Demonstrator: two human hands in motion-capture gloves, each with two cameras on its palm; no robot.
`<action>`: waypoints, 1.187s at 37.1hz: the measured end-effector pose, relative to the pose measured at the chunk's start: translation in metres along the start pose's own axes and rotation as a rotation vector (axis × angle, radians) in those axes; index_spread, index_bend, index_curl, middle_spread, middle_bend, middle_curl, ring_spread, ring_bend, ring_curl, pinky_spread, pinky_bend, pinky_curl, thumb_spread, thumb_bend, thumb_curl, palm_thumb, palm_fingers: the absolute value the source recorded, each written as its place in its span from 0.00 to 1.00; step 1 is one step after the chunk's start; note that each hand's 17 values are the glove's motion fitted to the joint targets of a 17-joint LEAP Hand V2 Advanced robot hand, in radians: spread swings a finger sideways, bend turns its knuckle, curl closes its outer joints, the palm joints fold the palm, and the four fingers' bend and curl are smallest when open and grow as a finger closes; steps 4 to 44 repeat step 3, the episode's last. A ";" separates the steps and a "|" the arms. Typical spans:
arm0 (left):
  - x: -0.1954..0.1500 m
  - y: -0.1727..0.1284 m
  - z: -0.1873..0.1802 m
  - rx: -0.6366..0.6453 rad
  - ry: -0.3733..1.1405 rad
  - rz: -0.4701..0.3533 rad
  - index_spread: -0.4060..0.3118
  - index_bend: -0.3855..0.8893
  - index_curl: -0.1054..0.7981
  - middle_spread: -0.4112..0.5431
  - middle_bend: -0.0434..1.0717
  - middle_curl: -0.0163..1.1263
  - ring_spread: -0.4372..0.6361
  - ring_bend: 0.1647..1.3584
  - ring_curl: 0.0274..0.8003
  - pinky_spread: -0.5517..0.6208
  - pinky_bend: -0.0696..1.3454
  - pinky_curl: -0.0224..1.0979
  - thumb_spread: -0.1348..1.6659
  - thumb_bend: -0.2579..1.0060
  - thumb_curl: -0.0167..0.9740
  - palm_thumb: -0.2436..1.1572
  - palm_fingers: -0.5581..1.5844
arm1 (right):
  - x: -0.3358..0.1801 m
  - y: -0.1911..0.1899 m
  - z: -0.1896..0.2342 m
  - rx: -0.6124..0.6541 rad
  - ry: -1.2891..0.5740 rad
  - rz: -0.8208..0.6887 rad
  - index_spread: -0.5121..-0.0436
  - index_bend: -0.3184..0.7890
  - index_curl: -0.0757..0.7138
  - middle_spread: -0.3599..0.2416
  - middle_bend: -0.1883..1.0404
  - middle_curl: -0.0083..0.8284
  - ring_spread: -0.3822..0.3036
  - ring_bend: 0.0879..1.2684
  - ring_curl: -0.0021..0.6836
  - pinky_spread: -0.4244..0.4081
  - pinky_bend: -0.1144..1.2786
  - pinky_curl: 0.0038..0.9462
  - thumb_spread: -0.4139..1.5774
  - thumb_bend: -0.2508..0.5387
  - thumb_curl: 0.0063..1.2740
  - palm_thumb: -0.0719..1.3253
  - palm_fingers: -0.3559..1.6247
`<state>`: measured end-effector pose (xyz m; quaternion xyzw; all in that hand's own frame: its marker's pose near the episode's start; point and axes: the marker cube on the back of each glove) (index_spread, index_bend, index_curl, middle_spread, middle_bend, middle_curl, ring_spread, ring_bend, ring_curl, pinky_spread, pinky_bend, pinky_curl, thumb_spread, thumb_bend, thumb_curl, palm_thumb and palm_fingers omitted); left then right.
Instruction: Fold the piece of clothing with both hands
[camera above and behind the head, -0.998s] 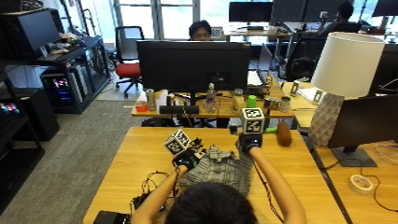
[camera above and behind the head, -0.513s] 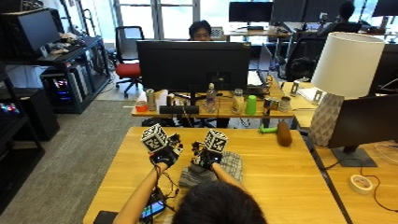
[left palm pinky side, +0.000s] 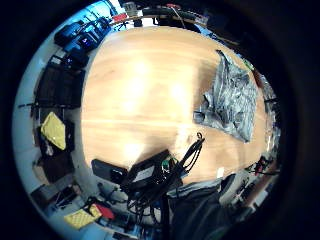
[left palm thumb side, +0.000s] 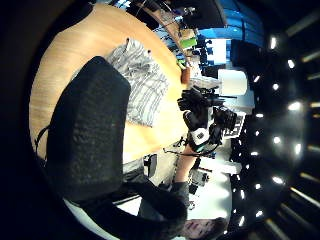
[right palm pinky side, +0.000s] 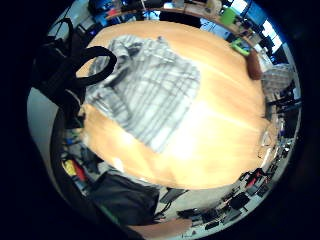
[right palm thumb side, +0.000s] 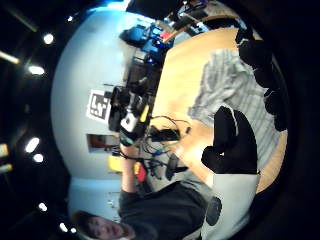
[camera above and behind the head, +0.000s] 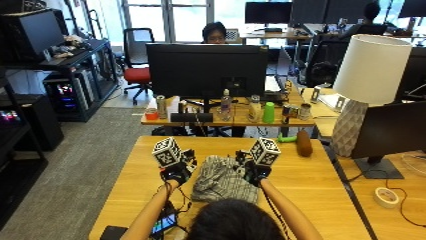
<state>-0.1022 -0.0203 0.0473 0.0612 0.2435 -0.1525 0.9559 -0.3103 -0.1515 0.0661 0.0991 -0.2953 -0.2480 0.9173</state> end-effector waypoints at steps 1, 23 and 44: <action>0.002 0.002 0.001 -0.002 -0.013 0.005 0.57 0.44 0.57 0.68 0.17 0.22 0.72 0.31 0.35 0.72 0.32 0.33 0.86 0.19 0.22 0.30 0.39 | 0.014 0.010 -0.003 -0.013 0.087 0.081 0.62 0.31 0.24 0.49 0.31 0.56 0.31 0.55 0.66 0.23 0.65 0.45 0.76 0.30 0.42 0.78 0.67; 0.005 0.003 0.004 -0.005 -0.042 0.014 0.57 0.44 0.57 0.68 0.17 0.22 0.72 0.31 0.35 0.72 0.32 0.33 0.86 0.20 0.22 0.30 0.38 | 0.028 0.030 -0.011 -0.011 0.209 0.148 0.62 0.31 0.24 0.49 0.31 0.56 0.32 0.54 0.65 0.23 0.64 0.44 0.77 0.29 0.42 0.77 0.68; 0.005 0.003 0.004 -0.005 -0.042 0.014 0.57 0.44 0.57 0.68 0.17 0.22 0.72 0.31 0.35 0.72 0.32 0.33 0.86 0.20 0.22 0.30 0.38 | 0.028 0.030 -0.011 -0.011 0.209 0.148 0.62 0.31 0.24 0.49 0.31 0.56 0.32 0.54 0.65 0.23 0.64 0.44 0.77 0.29 0.42 0.77 0.68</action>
